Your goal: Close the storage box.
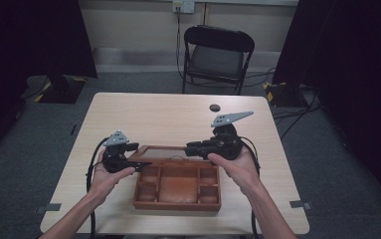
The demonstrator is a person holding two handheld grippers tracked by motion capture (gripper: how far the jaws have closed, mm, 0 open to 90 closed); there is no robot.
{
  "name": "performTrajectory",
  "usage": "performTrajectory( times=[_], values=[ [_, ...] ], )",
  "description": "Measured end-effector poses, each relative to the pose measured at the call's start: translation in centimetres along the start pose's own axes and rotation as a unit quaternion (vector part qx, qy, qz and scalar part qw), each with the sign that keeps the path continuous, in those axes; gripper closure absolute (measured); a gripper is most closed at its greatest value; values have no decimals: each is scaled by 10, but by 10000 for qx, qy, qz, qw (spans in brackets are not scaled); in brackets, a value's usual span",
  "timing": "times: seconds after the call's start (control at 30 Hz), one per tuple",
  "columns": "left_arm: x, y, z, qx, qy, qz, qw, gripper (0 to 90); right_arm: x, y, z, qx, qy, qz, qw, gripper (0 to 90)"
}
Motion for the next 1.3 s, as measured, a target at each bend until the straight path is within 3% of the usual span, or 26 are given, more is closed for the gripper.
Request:
performTrajectory(
  times=[0.03,0.13,0.43,0.73,0.83,1.07,1.13,1.2,1.3],
  values=[
    [-1,0,0,-23,67,-10,10000,154,2,-4,1,53,24,113,9999,766],
    [2,-1,-1,-2,144,29,9999,155,3,-16,2,270,36,160,9995,776],
    [2,-2,-5,58,48,5,10000,155,0,-36,-2,531,-62,232,9983,811],
    [1,-2,-7,89,-88,20,9999,158,-5,-38,-6,586,-221,396,9972,754],
    [1,-3,-7,68,-68,-7,10000,158,-5,-39,-7,583,-239,517,9967,811],
    [2,-2,-8,124,-128,-8,9998,162,-4,-39,-7,604,-222,549,9964,818],
    [5,0,-7,111,-105,-7,9999,165,-4,-38,-6,605,-217,519,9966,818],
    [10,2,-8,84,93,-56,9999,164,-4,-37,-5,553,-209,497,9970,817],
    [15,4,-12,209,90,16,9997,163,-4,-38,-5,591,-209,518,9967,818]
  ],
)
Point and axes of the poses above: each handheld gripper's, and its own axes: y roughly backward along the jaws, z roughly out of its top, x roughly to its left, the point moved 5 cm from there along -y, roughly forward along the jaws, and after that the axes turned 7 degrees about x, right-handed, at the moved point
